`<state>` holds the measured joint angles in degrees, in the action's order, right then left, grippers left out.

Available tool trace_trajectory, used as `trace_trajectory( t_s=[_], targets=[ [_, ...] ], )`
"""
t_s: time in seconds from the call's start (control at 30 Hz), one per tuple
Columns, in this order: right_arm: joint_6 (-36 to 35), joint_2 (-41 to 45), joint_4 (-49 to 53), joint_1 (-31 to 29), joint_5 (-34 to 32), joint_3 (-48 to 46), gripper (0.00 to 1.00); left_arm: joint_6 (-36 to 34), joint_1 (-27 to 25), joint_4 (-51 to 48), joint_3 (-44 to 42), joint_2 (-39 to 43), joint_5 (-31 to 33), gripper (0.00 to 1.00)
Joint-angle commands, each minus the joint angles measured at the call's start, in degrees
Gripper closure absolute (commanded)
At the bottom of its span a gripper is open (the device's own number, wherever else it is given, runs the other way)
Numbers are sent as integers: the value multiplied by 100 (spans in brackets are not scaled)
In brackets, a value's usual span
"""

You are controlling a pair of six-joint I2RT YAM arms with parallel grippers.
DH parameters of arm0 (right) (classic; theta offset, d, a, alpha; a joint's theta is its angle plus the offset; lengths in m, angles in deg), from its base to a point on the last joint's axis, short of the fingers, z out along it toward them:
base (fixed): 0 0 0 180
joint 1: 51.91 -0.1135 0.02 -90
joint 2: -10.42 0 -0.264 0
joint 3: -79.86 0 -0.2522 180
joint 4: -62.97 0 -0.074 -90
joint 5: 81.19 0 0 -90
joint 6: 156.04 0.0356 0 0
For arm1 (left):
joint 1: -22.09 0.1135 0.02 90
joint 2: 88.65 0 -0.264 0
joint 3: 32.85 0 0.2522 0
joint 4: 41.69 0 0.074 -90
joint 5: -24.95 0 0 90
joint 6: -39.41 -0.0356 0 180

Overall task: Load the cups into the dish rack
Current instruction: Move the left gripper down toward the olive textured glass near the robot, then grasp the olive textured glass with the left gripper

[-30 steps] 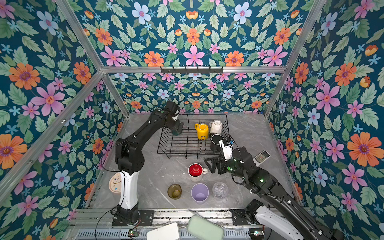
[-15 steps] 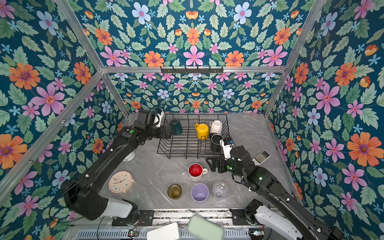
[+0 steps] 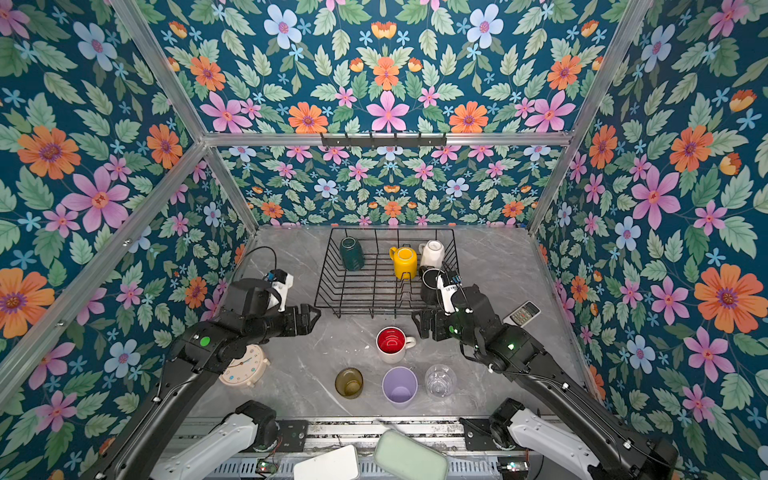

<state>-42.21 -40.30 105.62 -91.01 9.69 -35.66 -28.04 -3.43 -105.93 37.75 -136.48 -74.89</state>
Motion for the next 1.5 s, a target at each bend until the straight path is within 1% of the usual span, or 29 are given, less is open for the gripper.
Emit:
trace_trajectory(
  t_s=[0.0, 0.07, 0.2, 0.37, 0.43, 0.57, 0.63, 0.73, 0.9, 0.93, 1.03, 1.13, 1.33, 1.47],
  targets=[
    [-49, -34, -76, -7, -158, 15, 3, 163, -15, -603, -173, 219, -333, 16],
    [-19, -67, -102, -4, -135, 17, 3, 240, -45, -639, -326, 367, -494, 20],
    [15, -129, -145, -2, -95, 17, 3, 452, -166, -586, -672, 546, -680, 22],
    [77, -171, -172, -3, -93, -9, 4, 841, -595, -244, -1053, 704, -690, 25],
    [101, -184, -189, -6, -97, -18, 4, 990, -823, -153, -1150, 690, -572, 26],
    [134, -193, -183, -3, -98, -18, 4, 1254, -1446, -111, -1265, 516, -102, 26],
    [161, -186, -178, -10, -97, -26, 4, 1326, -1639, -119, -1304, 462, 70, 26],
    [192, -162, -172, -8, -89, -62, 4, 1503, -1830, -83, -1380, 442, 146, 27],
    [243, -149, -192, -2, -80, -127, 4, 1803, -2203, 161, -1762, 459, 243, 28],
    [245, -142, -190, -3, -78, -124, 4, 1868, -2273, 344, -1841, 459, 247, 28],
    [247, -123, -173, -9, -80, -124, 4, 2028, -2515, 484, -1974, 418, 336, 29],
    [244, -98, -164, -2, -79, -136, 4, 2158, -2753, 507, -1995, 296, 497, 29],
    [280, -39, -147, -4, -71, -185, 4, 2387, -3154, 822, -2080, 9, 611, 30],
    [297, 42, -104, -10, -84, -220, 4, 2483, -3424, 864, -2076, -319, 800, 32]
  ],
)
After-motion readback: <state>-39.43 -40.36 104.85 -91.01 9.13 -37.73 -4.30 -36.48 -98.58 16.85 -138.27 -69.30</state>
